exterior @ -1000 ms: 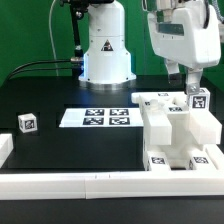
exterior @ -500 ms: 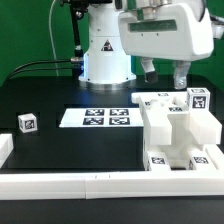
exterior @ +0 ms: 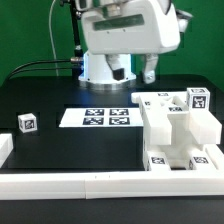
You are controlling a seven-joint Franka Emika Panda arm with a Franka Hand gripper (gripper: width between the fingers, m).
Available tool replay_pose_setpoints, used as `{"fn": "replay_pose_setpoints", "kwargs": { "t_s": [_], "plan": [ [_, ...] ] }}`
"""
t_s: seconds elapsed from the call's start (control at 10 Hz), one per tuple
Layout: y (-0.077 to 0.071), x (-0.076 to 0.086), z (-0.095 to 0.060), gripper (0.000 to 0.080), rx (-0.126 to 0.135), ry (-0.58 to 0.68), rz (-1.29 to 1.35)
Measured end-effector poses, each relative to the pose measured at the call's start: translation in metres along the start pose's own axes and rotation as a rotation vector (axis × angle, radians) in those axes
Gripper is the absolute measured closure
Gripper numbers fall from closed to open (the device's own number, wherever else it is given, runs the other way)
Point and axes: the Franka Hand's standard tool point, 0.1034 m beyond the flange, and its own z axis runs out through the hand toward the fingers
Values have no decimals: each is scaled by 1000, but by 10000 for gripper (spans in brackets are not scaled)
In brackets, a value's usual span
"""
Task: Assemble chair
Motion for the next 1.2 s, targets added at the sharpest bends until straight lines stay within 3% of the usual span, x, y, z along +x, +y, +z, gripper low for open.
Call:
{"fn": "replay_pose_setpoints", "kwargs": {
  "t_s": [0.4,0.7,0.9,1.2],
  "plan": [
    [5,5,4,151,-10,2,-78],
    [31,25,16,151,-39,5,-322],
    [64,46,27,151,-56,37,-597],
    [61,45,26,151,-64,29,-742]
  ]
}}
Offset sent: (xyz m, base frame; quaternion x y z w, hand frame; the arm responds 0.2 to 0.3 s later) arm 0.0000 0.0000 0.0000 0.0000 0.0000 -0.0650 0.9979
